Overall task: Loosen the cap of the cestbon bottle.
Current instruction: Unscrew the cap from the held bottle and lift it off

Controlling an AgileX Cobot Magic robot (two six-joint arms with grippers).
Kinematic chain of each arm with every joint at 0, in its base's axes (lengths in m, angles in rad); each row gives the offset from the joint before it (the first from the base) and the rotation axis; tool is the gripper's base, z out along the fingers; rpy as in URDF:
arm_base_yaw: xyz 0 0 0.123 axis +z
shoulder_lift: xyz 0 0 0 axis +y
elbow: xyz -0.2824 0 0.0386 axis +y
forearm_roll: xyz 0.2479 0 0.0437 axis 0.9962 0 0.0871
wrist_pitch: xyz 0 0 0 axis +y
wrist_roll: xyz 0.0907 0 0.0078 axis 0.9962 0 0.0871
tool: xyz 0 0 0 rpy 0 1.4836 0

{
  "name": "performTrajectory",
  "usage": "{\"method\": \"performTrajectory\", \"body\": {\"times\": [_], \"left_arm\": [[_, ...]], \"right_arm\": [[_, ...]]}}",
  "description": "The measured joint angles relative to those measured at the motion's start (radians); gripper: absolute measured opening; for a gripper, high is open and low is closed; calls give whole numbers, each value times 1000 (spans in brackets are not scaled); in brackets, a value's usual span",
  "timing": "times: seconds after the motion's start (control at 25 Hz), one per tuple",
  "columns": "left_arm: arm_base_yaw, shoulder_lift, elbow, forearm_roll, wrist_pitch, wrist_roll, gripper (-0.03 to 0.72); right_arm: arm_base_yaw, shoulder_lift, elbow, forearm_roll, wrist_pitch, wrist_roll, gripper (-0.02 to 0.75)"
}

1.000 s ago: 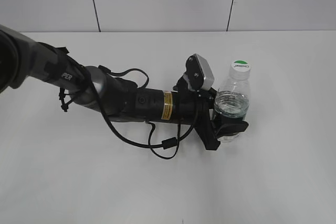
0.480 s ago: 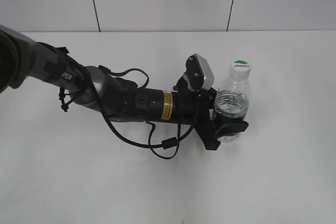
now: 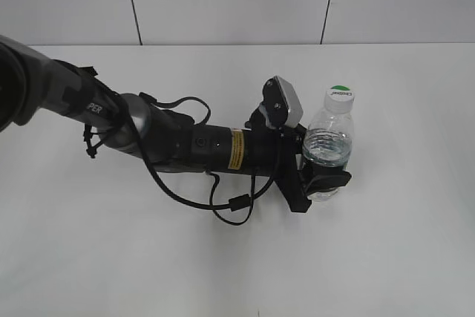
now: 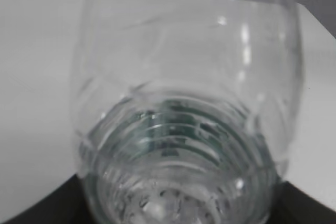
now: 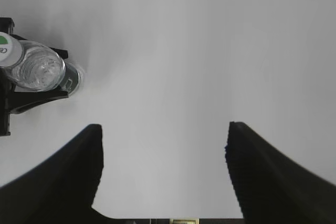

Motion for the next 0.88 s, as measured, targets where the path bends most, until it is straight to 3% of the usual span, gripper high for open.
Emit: {"method": "performTrajectory", "body": {"times": [0.28,0.44,0.6,0.88], "left_arm": [[0,0,0,-1,-1,0,409],[0,0,0,-1,-1,0,409],[0,0,0,-1,-2,0,409],[0,0,0,-1,-2,0,409]], "right_arm": [[0,222,-200,0,84,0,554],[0,331,-291,7,84,-1,501],[0,405,-337,62,88,-13,430],[63,479,-346,139,90,-29,416]]}}
